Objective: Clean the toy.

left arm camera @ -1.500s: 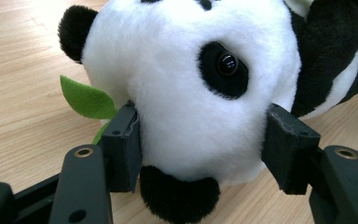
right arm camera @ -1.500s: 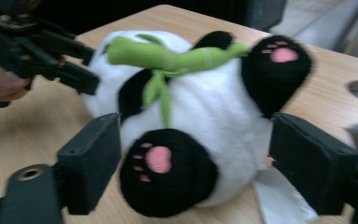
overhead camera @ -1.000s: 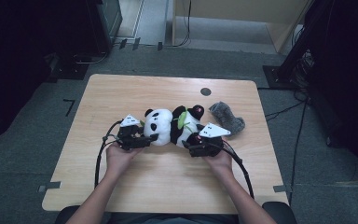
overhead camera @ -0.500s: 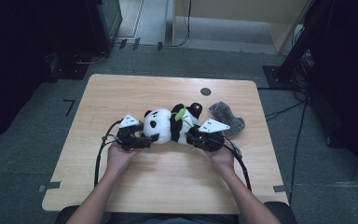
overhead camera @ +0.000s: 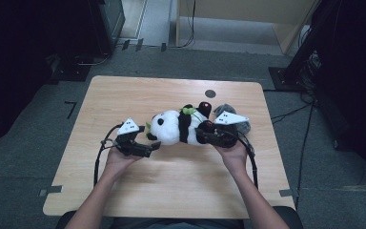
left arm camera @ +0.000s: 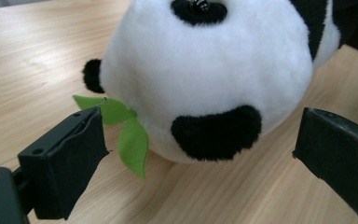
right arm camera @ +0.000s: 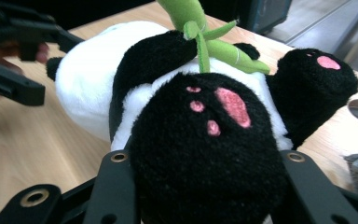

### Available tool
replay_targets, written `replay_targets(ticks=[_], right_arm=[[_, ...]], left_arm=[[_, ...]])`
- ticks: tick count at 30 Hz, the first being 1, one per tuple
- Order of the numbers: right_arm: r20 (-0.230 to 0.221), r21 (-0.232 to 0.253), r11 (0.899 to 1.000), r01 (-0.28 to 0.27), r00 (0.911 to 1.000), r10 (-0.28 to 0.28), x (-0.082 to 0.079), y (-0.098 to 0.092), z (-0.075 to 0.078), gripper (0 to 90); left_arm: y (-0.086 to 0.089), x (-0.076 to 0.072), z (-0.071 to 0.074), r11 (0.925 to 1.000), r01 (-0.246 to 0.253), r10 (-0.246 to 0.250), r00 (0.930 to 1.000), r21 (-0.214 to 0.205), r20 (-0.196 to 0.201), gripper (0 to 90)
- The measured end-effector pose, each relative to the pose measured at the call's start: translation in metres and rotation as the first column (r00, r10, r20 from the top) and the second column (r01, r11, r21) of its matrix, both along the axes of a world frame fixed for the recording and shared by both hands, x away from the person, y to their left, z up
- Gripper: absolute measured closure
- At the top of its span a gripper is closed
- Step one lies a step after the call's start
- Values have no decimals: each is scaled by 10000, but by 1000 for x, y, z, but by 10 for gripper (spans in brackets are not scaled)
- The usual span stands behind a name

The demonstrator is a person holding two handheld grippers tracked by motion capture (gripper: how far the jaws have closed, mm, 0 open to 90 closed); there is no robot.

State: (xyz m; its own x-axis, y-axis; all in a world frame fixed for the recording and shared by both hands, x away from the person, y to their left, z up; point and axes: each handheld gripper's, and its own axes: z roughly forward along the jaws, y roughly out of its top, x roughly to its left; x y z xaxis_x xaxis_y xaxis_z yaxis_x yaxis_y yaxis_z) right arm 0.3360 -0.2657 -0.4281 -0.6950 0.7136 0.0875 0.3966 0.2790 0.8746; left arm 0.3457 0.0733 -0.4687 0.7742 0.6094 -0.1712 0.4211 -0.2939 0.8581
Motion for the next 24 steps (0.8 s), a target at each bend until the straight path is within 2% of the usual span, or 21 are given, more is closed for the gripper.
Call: replay_targets(ticks=[4, 6, 9, 11, 14, 16, 18, 20, 22, 24], right_arm=[[-115, 354, 9990, -267, 9996, 272, -3, -1, 9, 594], [-167, 443, 9975, -554, 9983, 562, -5, -1, 14, 598], [-365, 497, 9938, -995, 9942, 1013, -8, 2, 18, 607], [-474, 451, 9932, -1069, 9929, 1090, -8, 4, 17, 609], [-547, 561, 9929, -1052, 9926, 1083, -7, 2, 16, 607], [-574, 589, 9933, -990, 9931, 1024, -6, 1, 16, 599], [-444, 329, 9945, -994, 9939, 1008, -6, 3, 16, 551], [-118, 155, 9954, -944, 9954, 946, -7, 3, 15, 494], [336, 228, 9938, -1091, 9935, 1083, -7, 2, 15, 419], [467, 351, 9916, -1241, 9914, 1224, -7, 0, 15, 351]], left_arm=[[-5, -3, 0, 10000, 34, -35, 9994, 13, 354, 0], [-6, -5, 0, 9993, 274, -261, 9984, -257, 495, 0], [-11, -9, 2, 9984, 511, -491, 9955, -225, 810, 6], [-11, -11, 2, 9988, 473, -456, 9945, -160, 947, 97], [-9, -8, 2, 9983, 492, -468, 9962, -310, 740, 303], [-9, -7, 4, 9989, 413, -401, 9977, -226, 546, 388], [-7, -7, 7, 9984, 448, -436, 9985, -336, 343, 456], [-4, -5, 10, 9968, 481, -482, 9988, -646, -1, 502], [1, -2, 12, 9939, 530, -567, 9978, -968, -352, 528], [4, 1, 15, 9934, 527, -593, 9963, -1016, -627, 533]])
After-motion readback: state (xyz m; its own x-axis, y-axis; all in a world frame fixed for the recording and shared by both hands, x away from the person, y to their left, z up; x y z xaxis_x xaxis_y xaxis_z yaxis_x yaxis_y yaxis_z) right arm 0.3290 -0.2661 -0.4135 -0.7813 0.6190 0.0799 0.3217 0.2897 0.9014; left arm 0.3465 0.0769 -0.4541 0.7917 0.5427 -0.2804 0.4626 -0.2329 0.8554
